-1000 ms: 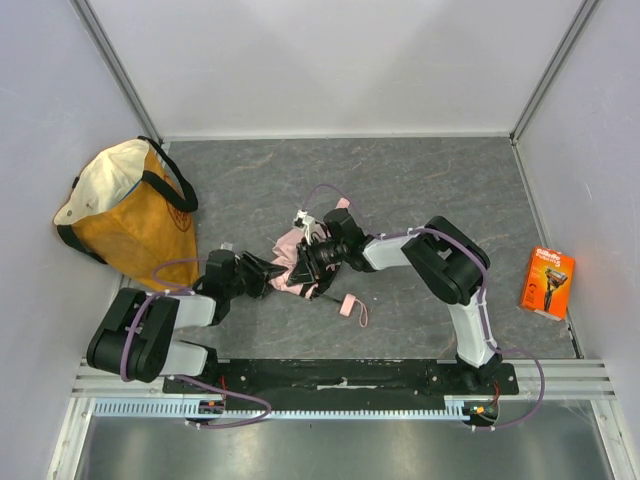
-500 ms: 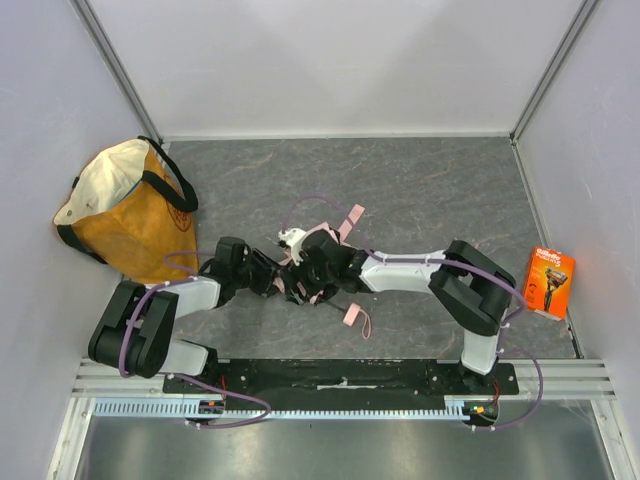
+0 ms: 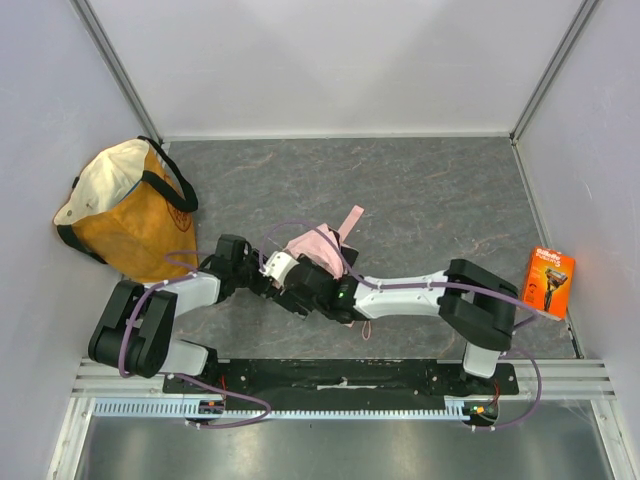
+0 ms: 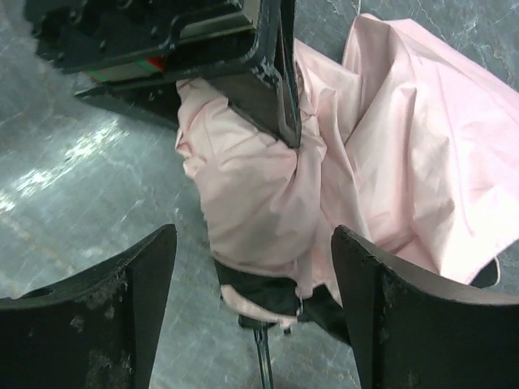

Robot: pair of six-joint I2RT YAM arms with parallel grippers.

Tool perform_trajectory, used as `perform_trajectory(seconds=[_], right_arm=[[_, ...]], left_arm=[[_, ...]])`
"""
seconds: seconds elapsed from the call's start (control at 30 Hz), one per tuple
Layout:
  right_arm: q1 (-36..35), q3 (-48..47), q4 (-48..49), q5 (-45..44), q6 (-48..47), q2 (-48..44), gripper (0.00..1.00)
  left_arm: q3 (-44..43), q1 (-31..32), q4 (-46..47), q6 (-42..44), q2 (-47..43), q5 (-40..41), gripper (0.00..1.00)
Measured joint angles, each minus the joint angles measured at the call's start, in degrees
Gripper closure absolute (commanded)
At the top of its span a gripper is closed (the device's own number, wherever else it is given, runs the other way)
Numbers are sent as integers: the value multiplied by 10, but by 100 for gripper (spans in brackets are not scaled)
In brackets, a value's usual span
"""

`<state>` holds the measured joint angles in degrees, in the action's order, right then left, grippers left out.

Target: Put away the umbrella

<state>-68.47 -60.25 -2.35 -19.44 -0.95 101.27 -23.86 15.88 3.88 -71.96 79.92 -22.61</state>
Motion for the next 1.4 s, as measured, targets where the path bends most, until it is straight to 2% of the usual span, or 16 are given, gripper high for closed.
perform_trajectory(seconds=[0.2, 0.3, 0.47, 0.53, 0.57, 0.8, 0.87, 0.9, 0.97, 1.0, 1.03, 1.17, 1.4], right_arm=[[-7, -16, 47, -58, -7, 74, 23], [-8, -18, 73, -76, -4, 87, 31], [-14, -19, 108, -81, 10, 106, 69], [-16, -17, 117, -85, 5, 109, 92], [-16, -13, 125, -84, 3, 108, 100], [-15, 36, 214, -52, 26, 99, 100], [-4, 55, 242, -11, 35, 92, 100], [4, 65, 255, 13, 42, 88, 100], [25, 88, 288, 68, 57, 80, 100], [38, 100, 308, 102, 66, 77, 100], [51, 112, 328, 136, 76, 75, 100], [118, 150, 417, 290, 141, 83, 100], [183, 167, 506, 464, 230, 120, 100]], left_arm=[[-13, 0, -33, 0, 2, -1, 98], [-17, 0, -41, 0, 3, -2, 98], [-25, -1, -52, 1, 7, 1, 98], [-28, 0, -59, 5, 3, 7, 98], [-30, 0, -64, 10, 0, 11, 98], [-20, 4, -95, 10, -34, 40, 97], [-7, 3, -87, 7, -46, 42, 81], [-1, 3, -80, 6, -50, 42, 64], [6, 3, -70, 5, -56, 42, 41], [9, 3, -67, 5, -59, 43, 20], [13, 3, -63, 4, -65, 43, 10], [48, 6, -36, 11, -136, 38, 9], [100, 6, -42, 39, -249, 66, 7]])
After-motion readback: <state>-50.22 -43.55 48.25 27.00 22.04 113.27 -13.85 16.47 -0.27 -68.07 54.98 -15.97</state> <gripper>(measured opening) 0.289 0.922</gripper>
